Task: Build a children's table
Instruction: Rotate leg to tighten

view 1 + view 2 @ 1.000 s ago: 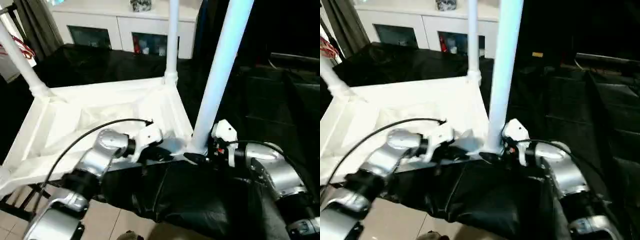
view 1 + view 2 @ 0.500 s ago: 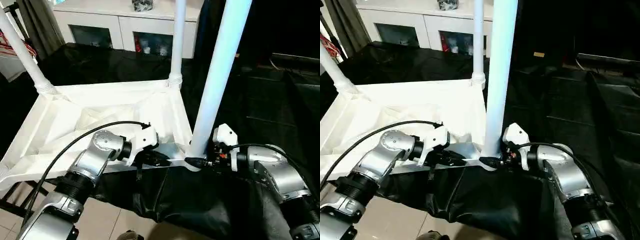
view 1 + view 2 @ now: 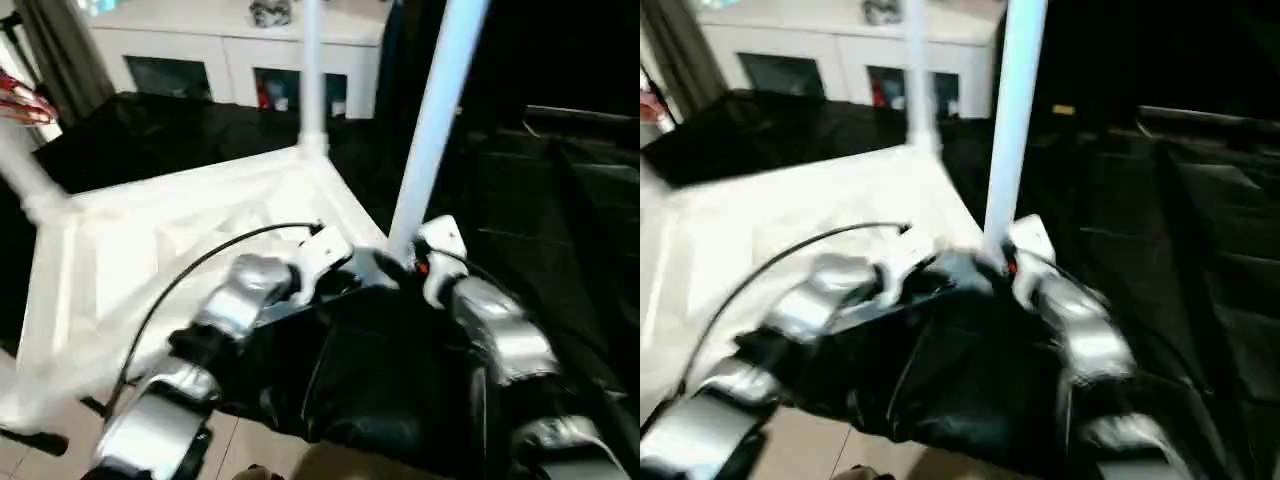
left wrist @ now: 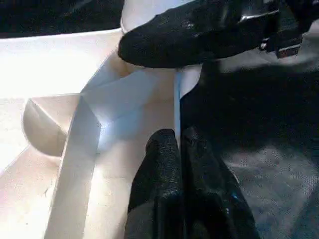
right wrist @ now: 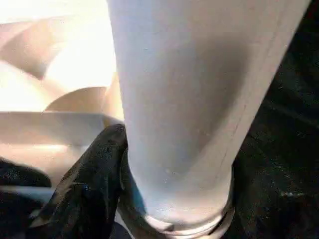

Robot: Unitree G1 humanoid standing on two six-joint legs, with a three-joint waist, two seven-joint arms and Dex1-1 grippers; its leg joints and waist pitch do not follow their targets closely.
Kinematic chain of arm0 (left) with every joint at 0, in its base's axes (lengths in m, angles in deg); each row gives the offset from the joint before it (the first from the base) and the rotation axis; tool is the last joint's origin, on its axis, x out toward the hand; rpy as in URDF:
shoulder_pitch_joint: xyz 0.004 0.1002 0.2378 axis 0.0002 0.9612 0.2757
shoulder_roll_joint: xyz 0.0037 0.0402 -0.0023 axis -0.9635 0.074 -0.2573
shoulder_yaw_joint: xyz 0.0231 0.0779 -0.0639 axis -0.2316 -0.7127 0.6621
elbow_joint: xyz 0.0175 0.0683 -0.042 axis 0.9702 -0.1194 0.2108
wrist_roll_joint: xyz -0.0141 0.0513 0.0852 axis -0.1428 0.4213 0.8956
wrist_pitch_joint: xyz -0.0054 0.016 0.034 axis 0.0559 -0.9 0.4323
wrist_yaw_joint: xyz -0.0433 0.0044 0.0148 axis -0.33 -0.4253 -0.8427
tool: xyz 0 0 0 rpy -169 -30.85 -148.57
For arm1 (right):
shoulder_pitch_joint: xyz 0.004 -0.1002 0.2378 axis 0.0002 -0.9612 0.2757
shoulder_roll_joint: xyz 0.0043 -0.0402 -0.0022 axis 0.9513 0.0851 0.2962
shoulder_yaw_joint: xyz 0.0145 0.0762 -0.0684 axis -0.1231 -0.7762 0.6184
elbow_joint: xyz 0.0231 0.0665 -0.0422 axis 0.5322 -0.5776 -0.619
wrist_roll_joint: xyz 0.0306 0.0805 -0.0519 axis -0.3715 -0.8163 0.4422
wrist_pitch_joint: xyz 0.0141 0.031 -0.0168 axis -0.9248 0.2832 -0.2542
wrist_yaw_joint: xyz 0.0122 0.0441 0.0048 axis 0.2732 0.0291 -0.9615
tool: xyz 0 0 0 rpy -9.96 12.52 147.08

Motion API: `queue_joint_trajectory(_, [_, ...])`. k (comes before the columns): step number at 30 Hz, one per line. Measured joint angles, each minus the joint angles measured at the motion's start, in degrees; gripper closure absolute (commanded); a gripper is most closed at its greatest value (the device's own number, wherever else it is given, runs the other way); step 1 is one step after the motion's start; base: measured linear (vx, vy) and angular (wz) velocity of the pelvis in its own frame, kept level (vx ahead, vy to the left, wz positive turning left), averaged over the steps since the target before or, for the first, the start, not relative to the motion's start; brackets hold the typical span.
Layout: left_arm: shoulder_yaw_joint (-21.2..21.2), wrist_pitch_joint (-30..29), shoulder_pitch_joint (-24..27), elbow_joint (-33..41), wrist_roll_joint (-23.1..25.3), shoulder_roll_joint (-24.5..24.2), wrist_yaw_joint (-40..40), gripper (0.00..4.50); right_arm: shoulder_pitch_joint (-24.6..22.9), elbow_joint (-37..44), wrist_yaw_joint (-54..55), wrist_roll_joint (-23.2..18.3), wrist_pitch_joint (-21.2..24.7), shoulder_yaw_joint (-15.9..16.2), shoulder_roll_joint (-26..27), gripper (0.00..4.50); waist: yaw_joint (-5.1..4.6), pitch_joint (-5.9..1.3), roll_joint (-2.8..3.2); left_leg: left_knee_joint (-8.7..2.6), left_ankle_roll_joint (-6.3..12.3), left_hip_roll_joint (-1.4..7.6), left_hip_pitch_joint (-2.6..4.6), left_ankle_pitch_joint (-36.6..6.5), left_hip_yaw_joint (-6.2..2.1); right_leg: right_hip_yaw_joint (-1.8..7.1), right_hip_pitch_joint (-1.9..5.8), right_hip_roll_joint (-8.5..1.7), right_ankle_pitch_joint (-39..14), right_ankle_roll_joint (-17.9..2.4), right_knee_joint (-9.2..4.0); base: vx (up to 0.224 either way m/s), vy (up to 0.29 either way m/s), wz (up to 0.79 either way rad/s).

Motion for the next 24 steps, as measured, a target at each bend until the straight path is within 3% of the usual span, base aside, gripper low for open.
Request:
queue_joint_trajectory(2, [0.17,0.01,-0.15,-0.20,0.17,0.32,0.48,4.50,0.16,-0.43,0.42,0.20,-0.49,-0.30,0.25,1.83,0.06,-0.01,0.02,-0.04,0.00,0.00,0.00,0.00,0.00,-0.01,-0.01,0.00,-0.03,0.05,-0.02,0.000,0.000,0.00])
queue_joint_trajectory(3, [0.32,0.03,-0.36,-0.57,0.25,0.54,0.58,4.50,0.17,-0.45,0.41,0.20,-0.48,-0.43,0.25,1.27,0.07,-0.03,0.04,-0.04,0.00,0.00,0.00,0.00,0.00,-0.01,0.00,0.00,-0.03,0.05,-0.03,0.000,0.000,0.00])
queue_joint_trajectory(7, [0.38,0.66,-0.64,-1.39,0.34,0.67,0.70,4.50,0.16,-0.50,-0.04,-0.07,-0.47,-0.92,0.70,1.04,0.08,-0.03,0.05,-0.03,0.01,0.00,0.00,0.00,0.00,-0.01,0.02,0.00,-0.03,0.04,-0.04,0.000,0.000,0.00])
queue_joint_trajectory(9, [0.37,0.94,-0.64,-1.51,0.36,0.58,0.58,4.50,0.14,-0.64,-0.36,-0.07,-0.73,-0.92,0.67,0.68,0.08,-0.03,0.05,-0.03,0.01,0.00,0.01,0.00,0.00,-0.01,0.03,0.00,-0.02,0.04,-0.03,0.000,0.000,0.00])
queue_joint_trajectory(17, [-0.07,2.86,1.63,2.35,-0.69,-3.60,-7.83,4.50,-2.67,2.94,-15.35,-2.01,-2.36,1.07,-4.93,0.64,0.07,0.00,0.05,-0.06,0.05,0.02,-0.16,0.02,0.00,-0.03,-0.17,0.01,-0.05,0.08,-0.03,0.000,0.000,0.00])
queue_joint_trajectory(24, [-0.56,4.11,4.57,6.60,-2.52,-7.56,-16.08,4.50,-4.87,6.66,-27.97,-3.97,-3.02,3.73,-10.16,0.64,0.66,0.04,0.06,-0.04,0.32,0.03,-0.20,0.19,0.01,-0.04,-0.19,0.00,-0.05,0.08,-0.03,0.000,0.000,0.00])
